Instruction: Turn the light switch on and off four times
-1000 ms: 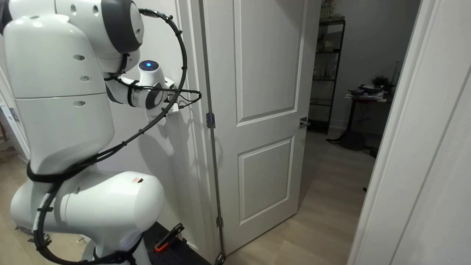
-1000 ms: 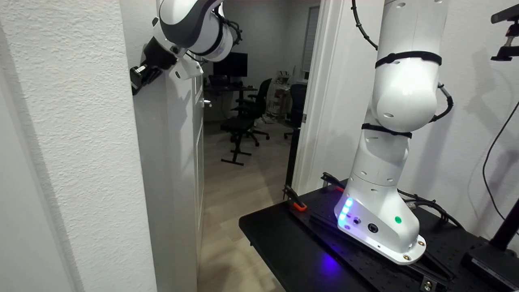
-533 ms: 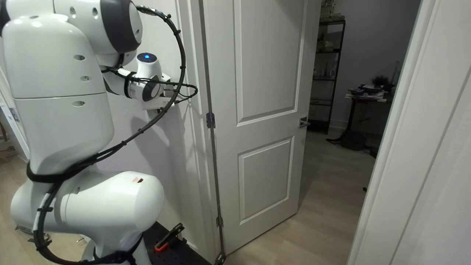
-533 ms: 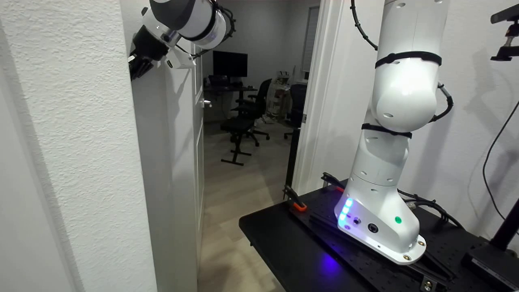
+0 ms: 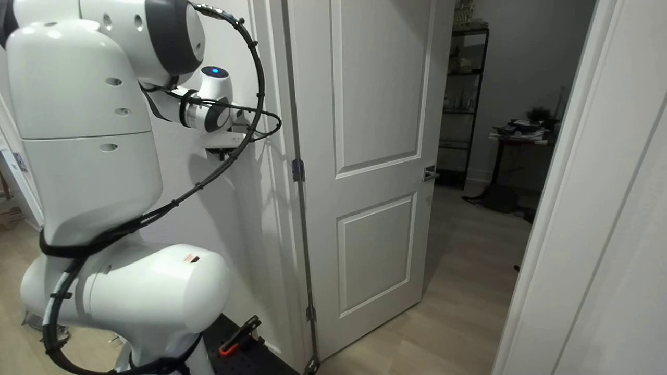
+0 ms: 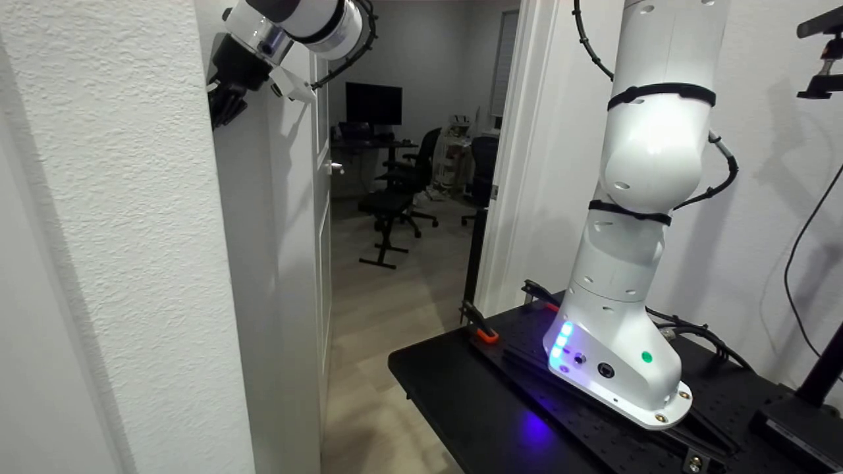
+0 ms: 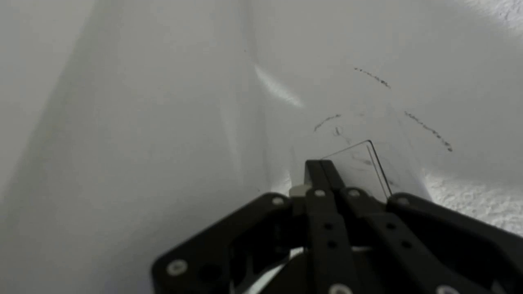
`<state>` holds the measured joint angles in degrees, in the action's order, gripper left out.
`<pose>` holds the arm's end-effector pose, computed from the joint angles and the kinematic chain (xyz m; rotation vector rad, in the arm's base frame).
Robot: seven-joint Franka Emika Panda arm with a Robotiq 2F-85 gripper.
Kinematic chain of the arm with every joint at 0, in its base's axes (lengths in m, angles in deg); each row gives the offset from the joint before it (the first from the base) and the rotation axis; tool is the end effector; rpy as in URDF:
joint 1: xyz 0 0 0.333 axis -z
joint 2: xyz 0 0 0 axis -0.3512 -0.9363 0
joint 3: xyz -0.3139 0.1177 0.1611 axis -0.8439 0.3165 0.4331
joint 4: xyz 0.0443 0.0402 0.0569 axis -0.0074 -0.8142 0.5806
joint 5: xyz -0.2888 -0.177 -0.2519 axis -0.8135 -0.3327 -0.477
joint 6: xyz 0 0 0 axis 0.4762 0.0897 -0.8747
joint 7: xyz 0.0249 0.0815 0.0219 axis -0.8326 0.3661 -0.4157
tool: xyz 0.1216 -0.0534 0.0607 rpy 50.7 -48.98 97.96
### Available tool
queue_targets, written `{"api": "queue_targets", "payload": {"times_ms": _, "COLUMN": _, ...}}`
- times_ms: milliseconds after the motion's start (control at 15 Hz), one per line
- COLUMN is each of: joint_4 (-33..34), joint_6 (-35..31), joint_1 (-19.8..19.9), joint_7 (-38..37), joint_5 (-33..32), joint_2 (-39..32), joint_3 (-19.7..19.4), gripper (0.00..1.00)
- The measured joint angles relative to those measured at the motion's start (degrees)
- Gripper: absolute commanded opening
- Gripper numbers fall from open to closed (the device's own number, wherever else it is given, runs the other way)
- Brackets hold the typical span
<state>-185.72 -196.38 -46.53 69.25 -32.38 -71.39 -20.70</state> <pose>0.4752 0.4627 0.4456 -2.3860 -1.2749 -0.6689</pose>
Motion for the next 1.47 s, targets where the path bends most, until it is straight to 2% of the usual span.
{"api": "queue_targets", "payload": {"times_ms": 200, "joint_4": 0.35, "joint_6": 0.67, "joint_1": 2.48, "joint_7": 0.16, "joint_5": -0.02, "joint_2": -0.27, "joint_3": 2.43, "gripper": 0.0}}
{"api": "queue_targets", "payload": {"times_ms": 667, "joint_4": 0.54, "joint_6": 0.63, "joint_1": 5.29, "joint_7": 2.59, "joint_5": 0.76, "joint_2": -0.75, "joint_3": 5.3, "gripper": 0.0}}
{"api": "queue_targets", "payload": {"times_ms": 1467, "joint_4": 0.32, "joint_6": -0.98, "joint_1": 6.83, "joint_7": 9.64, "joint_5": 3.64, "joint_2": -1.52, "joint_3": 7.22, "gripper": 0.0}}
